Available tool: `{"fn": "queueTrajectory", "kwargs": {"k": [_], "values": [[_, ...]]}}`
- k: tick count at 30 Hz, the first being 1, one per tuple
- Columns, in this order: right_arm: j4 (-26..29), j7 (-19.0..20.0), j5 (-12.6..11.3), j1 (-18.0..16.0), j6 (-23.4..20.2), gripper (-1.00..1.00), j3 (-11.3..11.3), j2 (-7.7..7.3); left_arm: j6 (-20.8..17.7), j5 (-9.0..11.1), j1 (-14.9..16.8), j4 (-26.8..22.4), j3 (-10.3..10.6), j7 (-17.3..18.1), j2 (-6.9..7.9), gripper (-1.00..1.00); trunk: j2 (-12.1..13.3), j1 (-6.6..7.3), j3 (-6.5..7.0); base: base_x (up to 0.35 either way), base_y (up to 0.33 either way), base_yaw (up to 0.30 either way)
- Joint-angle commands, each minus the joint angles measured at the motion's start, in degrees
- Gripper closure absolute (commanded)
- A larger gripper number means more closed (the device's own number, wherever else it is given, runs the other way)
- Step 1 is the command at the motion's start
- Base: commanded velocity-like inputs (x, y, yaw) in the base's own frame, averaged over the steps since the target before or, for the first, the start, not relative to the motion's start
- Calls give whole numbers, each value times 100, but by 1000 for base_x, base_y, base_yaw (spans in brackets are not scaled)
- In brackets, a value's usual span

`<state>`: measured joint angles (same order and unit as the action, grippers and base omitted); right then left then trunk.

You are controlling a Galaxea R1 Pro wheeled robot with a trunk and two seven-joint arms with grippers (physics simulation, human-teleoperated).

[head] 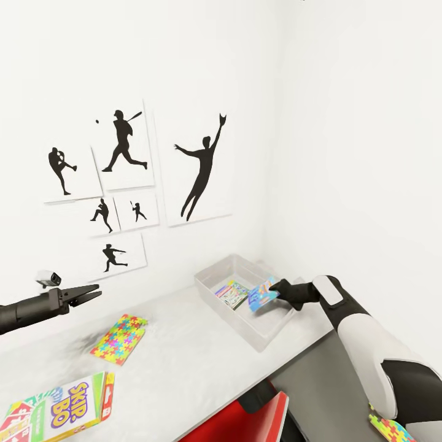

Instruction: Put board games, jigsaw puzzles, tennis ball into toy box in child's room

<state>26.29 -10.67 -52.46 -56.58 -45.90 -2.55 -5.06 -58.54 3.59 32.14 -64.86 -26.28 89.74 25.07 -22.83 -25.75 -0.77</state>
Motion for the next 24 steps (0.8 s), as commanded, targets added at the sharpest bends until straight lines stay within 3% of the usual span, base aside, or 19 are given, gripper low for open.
{"fn": "queueTrajectory", "kwargs": {"k": [1,12,20,21,24], "values": [[11,-60,-61,-2,-14,100,-16,3,-61,-7,3,0,0,26,1,-100,-9,-3,-8,0,0,0],[203,-5,-54,27,-12,100,67,-6,-61,-7,3,0,3,26,-2,-100,-9,-3,-8,0,0,0],[313,-3,-24,14,-10,100,665,-17,-61,-7,3,0,7,26,-2,-100,-9,-3,-8,0,0,0],[314,-4,33,13,-12,100,688,-19,-61,-7,3,0,8,26,-2,-100,-9,-3,-8,0,0,0],[315,-1,730,9,-14,100,706,-3,-61,-7,3,0,8,26,-2,-100,-9,-3,-8,0,0,0]]}}
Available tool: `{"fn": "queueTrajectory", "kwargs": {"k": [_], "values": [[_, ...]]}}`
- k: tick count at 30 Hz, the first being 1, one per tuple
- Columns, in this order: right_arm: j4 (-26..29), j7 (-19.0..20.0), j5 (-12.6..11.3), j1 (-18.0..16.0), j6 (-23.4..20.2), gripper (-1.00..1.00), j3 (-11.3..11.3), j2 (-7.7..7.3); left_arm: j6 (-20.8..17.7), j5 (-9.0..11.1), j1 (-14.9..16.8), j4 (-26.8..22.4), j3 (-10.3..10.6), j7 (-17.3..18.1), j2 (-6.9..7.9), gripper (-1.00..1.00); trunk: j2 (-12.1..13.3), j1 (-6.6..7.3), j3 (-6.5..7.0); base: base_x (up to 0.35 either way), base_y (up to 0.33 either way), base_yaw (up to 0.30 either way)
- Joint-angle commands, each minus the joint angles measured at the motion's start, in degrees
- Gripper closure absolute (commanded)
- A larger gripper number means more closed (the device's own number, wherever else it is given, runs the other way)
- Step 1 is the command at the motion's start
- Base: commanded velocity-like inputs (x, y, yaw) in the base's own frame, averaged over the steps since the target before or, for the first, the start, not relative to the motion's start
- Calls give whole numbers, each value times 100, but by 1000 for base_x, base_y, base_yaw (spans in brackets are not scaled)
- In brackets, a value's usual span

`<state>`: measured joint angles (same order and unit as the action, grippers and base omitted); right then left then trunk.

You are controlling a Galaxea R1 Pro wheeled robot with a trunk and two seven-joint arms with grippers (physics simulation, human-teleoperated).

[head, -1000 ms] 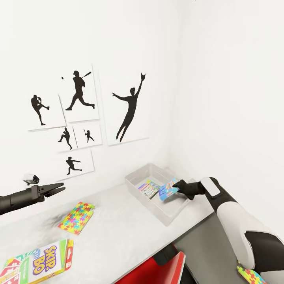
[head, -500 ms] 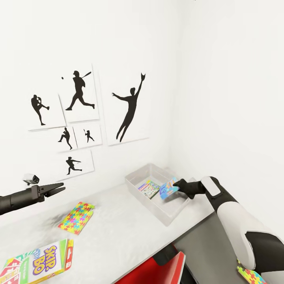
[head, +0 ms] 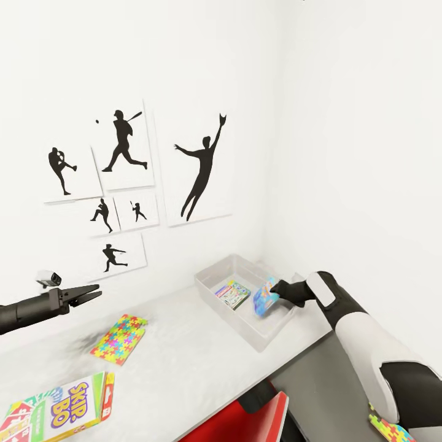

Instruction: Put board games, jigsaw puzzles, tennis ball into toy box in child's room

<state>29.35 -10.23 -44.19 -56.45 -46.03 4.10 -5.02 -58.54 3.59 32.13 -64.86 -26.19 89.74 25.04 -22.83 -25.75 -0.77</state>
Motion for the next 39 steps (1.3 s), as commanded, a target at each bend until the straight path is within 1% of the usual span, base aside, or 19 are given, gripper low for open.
{"fn": "queueTrajectory", "kwargs": {"k": [1,3,7,15,18,21,23,27,39], "values": [[9,-43,78,-4,-2,100,36,-4,-61,-8,3,0,0,26,1,-100,-9,-3,-8,0,0,0],[9,-41,338,-5,-3,100,32,5,-61,-8,3,0,0,26,2,-100,-9,-3,-8,0,0,0],[9,-35,450,-4,-3,100,36,9,-61,-8,3,0,0,26,1,-100,-9,-3,-8,0,0,0],[11,14,458,-1,-9,100,18,-5,-61,-8,3,0,0,26,1,-100,-9,-3,-8,0,0,0],[10,213,456,-4,-11,100,-2,-7,-61,-8,3,0,0,26,1,-100,-9,-3,-8,0,0,0],[9,701,466,-6,-20,100,-13,-8,-61,-8,3,0,0,26,1,-100,-9,-3,-8,0,0,0],[4,813,470,-10,-30,100,-14,-4,-61,-8,3,0,0,26,1,-100,-9,-3,-8,0,0,0],[1,878,474,-14,-36,100,14,-3,-61,-8,3,0,0,26,1,-100,-9,-3,-8,0,0,0],[1,900,450,-11,-39,100,29,5,-61,-7,3,0,0,26,1,-100,-9,-3,-8,0,0,0]]}}
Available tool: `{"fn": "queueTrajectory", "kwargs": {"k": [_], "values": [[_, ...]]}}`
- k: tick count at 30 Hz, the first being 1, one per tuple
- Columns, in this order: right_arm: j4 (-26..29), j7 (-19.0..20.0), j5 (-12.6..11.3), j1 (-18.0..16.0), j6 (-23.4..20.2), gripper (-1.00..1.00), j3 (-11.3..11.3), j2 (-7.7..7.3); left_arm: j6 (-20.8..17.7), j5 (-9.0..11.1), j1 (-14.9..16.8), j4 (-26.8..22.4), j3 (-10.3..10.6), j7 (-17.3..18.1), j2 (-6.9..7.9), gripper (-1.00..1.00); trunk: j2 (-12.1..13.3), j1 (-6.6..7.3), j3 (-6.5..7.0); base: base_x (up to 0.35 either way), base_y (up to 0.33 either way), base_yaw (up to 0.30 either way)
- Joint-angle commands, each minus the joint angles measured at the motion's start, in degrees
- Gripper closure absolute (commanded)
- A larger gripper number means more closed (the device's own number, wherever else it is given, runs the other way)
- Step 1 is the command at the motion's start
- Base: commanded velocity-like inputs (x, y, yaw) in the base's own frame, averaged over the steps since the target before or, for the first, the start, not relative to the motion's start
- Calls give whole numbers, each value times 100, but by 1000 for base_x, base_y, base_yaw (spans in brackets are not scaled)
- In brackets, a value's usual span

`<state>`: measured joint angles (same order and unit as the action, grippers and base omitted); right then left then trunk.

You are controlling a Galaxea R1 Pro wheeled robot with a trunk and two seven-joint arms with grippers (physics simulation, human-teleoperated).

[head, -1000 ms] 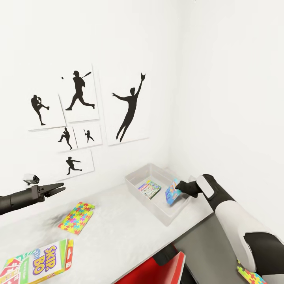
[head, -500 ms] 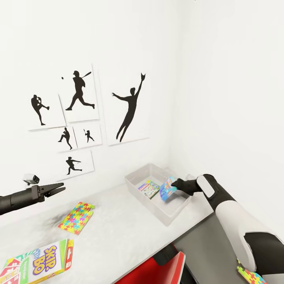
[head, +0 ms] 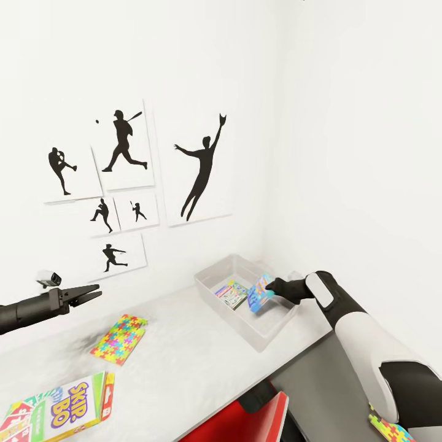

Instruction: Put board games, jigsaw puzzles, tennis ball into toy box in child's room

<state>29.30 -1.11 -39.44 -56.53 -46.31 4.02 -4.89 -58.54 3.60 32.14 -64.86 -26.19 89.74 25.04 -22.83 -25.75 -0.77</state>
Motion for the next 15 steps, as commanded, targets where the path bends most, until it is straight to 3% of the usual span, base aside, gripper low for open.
{"fn": "queueTrajectory", "kwargs": {"k": [1,15], "values": [[6,-12,-23,-5,-14,100,41,-6,-61,-8,3,0,0,26,1,-100,-9,-3,-8,0,0,0],[-29,-12,-3,-4,-19,100,49,23,-61,-6,3,0,3,26,1,-100,-9,-3,-8,0,0,0]]}}
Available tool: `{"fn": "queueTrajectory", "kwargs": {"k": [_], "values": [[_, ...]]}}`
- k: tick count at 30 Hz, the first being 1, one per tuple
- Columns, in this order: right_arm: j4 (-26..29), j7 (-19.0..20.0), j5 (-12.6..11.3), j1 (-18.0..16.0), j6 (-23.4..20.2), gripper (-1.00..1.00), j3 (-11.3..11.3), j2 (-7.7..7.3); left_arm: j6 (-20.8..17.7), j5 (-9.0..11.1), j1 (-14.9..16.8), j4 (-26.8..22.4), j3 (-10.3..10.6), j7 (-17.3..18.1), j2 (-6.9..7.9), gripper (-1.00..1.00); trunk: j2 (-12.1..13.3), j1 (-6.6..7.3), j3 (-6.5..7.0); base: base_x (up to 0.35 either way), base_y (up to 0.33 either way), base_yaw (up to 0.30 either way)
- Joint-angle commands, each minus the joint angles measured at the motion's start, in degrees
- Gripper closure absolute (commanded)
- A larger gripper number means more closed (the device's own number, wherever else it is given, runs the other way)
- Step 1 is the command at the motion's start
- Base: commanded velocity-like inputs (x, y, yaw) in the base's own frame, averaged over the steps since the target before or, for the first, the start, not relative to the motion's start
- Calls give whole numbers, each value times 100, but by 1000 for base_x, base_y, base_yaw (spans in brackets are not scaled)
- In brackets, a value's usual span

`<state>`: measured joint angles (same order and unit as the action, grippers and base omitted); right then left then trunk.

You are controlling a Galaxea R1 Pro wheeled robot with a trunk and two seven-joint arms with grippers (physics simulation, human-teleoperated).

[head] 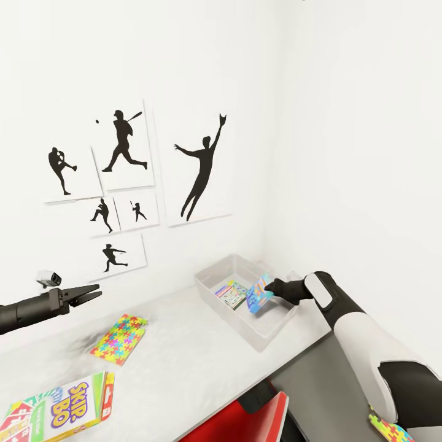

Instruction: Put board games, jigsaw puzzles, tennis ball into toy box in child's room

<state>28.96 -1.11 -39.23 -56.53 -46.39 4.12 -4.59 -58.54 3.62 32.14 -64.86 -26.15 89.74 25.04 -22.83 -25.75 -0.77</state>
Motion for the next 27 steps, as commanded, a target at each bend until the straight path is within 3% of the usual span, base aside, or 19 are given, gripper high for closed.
{"fn": "queueTrajectory", "kwargs": {"k": [1,2,27], "values": [[5,-12,-24,-5,-11,100,37,-1,-61,-7,3,0,-2,26,1,-100,-9,-3,-8,0,0,0],[5,-12,-24,-5,-11,-100,37,3,-61,-5,3,0,-1,26,1,-100,-9,-3,-8,0,0,0],[51,-10,-38,3,-1,-100,38,-36,-61,-6,3,0,-4,26,2,-100,-9,-3,-8,0,0,0]]}}
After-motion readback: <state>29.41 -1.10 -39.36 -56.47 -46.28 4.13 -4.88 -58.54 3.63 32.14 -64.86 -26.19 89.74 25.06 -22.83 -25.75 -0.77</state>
